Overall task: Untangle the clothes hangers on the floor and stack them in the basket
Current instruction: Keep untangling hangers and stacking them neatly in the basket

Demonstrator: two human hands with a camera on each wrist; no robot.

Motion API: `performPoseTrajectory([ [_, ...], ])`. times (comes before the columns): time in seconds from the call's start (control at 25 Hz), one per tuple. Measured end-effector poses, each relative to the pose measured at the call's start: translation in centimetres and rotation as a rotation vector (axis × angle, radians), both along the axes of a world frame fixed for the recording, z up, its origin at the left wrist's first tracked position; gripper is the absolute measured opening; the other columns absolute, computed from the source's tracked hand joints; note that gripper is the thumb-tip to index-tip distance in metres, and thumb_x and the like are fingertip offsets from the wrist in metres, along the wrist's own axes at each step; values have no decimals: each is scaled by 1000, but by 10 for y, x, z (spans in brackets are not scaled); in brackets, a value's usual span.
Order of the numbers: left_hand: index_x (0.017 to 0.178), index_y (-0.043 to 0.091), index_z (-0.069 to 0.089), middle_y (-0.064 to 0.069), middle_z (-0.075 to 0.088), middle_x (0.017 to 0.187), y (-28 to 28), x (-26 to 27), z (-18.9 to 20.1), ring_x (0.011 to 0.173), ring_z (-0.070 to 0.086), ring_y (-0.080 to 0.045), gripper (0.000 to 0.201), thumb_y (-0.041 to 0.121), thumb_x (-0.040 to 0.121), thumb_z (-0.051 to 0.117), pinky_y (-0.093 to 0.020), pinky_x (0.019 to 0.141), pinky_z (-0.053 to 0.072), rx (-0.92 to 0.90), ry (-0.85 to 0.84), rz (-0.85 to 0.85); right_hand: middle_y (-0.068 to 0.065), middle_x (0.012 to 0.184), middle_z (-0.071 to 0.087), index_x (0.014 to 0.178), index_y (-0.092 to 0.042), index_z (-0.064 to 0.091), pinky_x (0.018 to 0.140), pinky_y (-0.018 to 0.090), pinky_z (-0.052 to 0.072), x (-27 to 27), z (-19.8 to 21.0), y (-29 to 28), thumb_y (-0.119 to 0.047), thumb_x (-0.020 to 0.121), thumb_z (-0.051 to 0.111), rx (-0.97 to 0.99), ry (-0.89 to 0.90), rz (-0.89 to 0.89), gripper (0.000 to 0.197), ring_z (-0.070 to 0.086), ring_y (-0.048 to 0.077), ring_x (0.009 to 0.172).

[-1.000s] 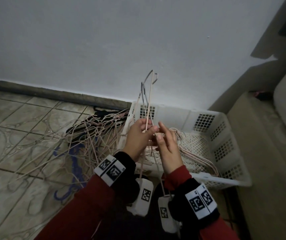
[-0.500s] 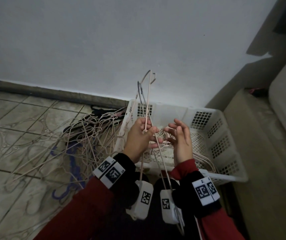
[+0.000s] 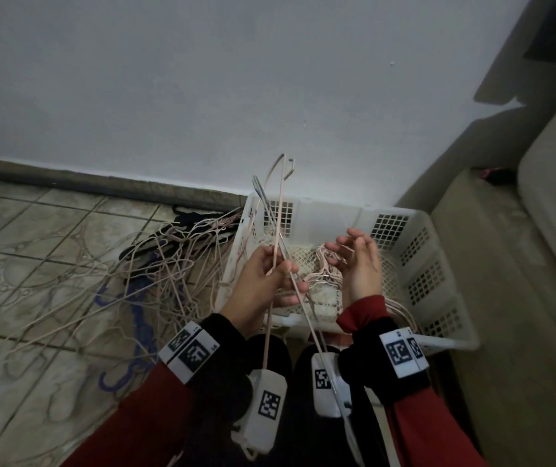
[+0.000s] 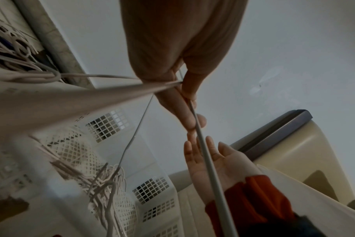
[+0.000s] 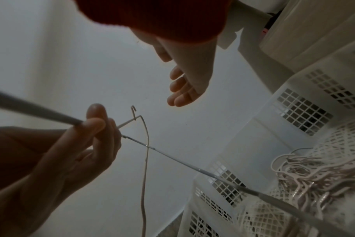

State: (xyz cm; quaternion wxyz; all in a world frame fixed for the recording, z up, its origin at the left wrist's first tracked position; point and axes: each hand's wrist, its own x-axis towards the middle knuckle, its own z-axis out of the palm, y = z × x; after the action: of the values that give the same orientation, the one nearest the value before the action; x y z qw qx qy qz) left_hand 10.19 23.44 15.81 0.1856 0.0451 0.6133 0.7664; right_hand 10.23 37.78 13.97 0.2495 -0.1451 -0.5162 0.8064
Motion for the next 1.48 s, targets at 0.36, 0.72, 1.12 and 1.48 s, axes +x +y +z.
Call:
performPoseTrajectory([
  [0.36, 82, 15, 44, 0, 55, 74, -8, -7, 10, 51, 65, -8, 16, 7, 96, 41, -27, 50, 58, 146, -65, 83, 1, 77, 51, 86, -19, 50, 51, 16, 48, -1, 7, -1, -12, 99, 26, 31, 56, 5, 28, 63, 3, 59],
  [0.72, 88, 16, 48, -2, 52, 77, -25, -20, 18, 47, 61, -8, 17, 6, 96, 38, -29, 51, 58, 185, -123, 90, -9, 56, 60, 85, -15, 50, 47, 18, 49, 1, 13, 10, -12, 99, 26, -82, 127, 4, 28, 64, 10, 55],
  [1.12, 88, 17, 46, -2, 53, 81, -26, -17, 10, 57, 60, -11, 13, 7, 95, 42, -28, 55, 59, 75, -18, 123, 3, 73, 56, 84, -12, 53, 51, 20, 49, 10, 24, 2, -12, 96, 31, 108, -35, 280, 26, 62, 8, 58],
  [1.48, 98, 16, 50, -1, 62, 97, 0, -12, 11, 87, 58, -12, 17, 12, 98, 34, -24, 81, 50, 109, 46, 70, -3, 44, 64, 76, -9, 54, 40, 17, 48, 33, 8, -68, -19, 96, 37, 105, -318, 751, 28, 59, 8, 38],
])
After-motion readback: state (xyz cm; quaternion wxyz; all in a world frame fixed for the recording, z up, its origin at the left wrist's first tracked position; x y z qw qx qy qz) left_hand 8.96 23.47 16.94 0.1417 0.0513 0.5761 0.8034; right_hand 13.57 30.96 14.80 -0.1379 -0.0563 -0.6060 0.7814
